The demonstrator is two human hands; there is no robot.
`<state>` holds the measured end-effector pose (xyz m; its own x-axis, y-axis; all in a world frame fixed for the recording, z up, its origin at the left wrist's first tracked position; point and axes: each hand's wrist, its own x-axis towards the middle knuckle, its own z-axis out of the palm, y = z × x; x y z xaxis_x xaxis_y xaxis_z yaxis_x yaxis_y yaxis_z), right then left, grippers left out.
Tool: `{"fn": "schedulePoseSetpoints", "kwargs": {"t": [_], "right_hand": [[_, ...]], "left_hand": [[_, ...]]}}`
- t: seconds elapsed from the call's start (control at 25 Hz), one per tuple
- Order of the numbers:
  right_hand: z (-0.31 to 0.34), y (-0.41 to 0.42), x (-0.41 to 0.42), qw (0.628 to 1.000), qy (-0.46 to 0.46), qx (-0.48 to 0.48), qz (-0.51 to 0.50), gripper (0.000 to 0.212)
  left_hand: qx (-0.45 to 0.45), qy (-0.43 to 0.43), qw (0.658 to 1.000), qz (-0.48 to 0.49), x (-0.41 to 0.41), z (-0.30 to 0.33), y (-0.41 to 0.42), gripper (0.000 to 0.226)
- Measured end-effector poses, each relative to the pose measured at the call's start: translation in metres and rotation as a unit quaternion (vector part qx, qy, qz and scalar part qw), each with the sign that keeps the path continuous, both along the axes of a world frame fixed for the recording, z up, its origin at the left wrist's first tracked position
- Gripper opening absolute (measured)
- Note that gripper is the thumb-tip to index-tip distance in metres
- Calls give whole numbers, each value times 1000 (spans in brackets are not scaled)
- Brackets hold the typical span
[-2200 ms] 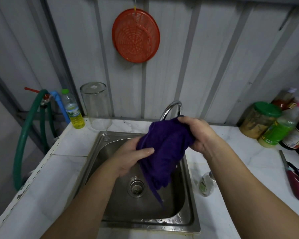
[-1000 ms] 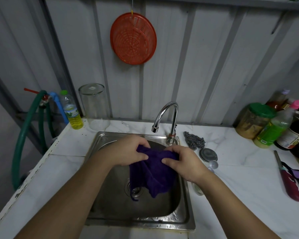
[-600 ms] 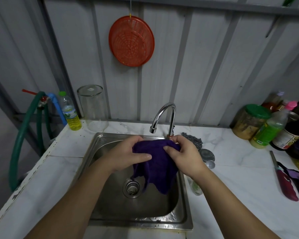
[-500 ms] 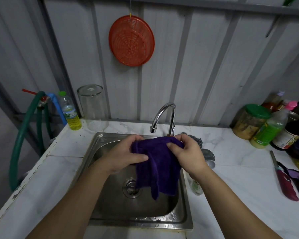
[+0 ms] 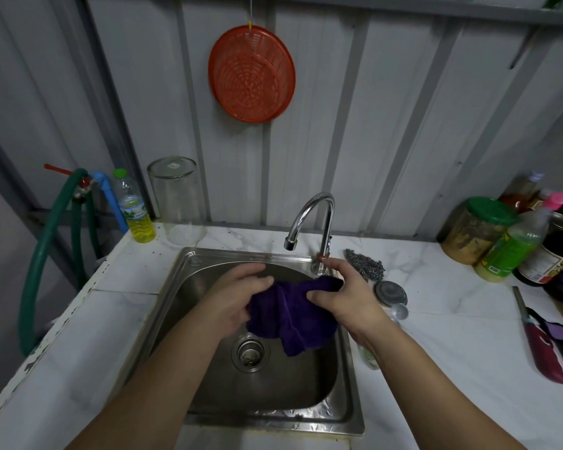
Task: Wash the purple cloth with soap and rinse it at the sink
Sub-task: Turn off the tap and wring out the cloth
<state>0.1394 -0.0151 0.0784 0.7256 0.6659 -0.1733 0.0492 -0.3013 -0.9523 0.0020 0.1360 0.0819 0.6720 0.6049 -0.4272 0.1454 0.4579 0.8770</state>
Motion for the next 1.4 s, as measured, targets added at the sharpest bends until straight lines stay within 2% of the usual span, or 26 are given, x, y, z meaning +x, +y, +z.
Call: {"fn": "schedulePoseSetpoints", "kwargs": {"t": [0.04,0.08,0.16,0.2,0.24,0.28,0.36,0.44,0.48,0.52,0.6,0.68,0.72,0.8,0.92,1.0,1.08,1.16,1.24,1.4], "right_hand": [[-1,1,0,997,-73,-20,29,75],[1,3,0,989,-133,-39,56,73],[3,4,0,969,-214,-67,104,68],[4,4,1,957,-241,-85,134,69],[5,4,0,943,-265,-108,171,70],[5,3,-1,922,-295,-137,212,72],[3,2,-2,874,-366,-179,266,66],[7,0,0,836,-441,-191,265,44],[10,-2,2,834,-448,-197,255,34],[13,-4,3,848,-427,-197,243,27],[11,-9,4,922,-283,-163,207,20],[4,-16,1,986,-74,-58,136,28],[0,-22,-2,996,11,-10,92,34],[-9,-37,-8,988,140,55,28,45],[-21,-70,-18,951,276,138,-2,54],[-29,-96,-23,934,315,166,-7,50],[-38,-123,-23,935,320,149,-41,41],[-49,-147,-18,945,294,112,-89,36],[-60,-170,-12,950,268,92,-130,35],[-83,-209,-2,955,227,29,-188,37]], "left_hand": [[64,3,996,-57,-2,-2,0,55],[179,35,975,-130,-3,-2,0,60],[407,132,866,-258,-2,-2,-6,68],[474,159,817,-286,-1,-1,-8,64],[508,172,793,-290,0,1,-8,54],[524,179,783,-282,1,6,-7,42],[520,186,788,-272,1,9,-3,27],[511,191,788,-287,2,8,1,26],[495,191,796,-291,2,7,2,27],[459,181,819,-292,1,5,3,24],[355,133,887,-264,-1,0,3,16],[255,79,942,-204,-4,-3,0,13],[203,58,961,-176,-6,-3,-3,14],[118,42,982,-138,-6,-3,-15,15],[48,62,990,-114,2,-9,-40,15],[-17,76,989,-122,9,-14,-59,15],[-81,81,980,-160,13,-16,-85,15],[-69,94,977,-180,20,-22,-109,26],[-20,118,979,-167,30,-34,-130,33],[20,141,977,-156,51,-75,-169,32]]}}
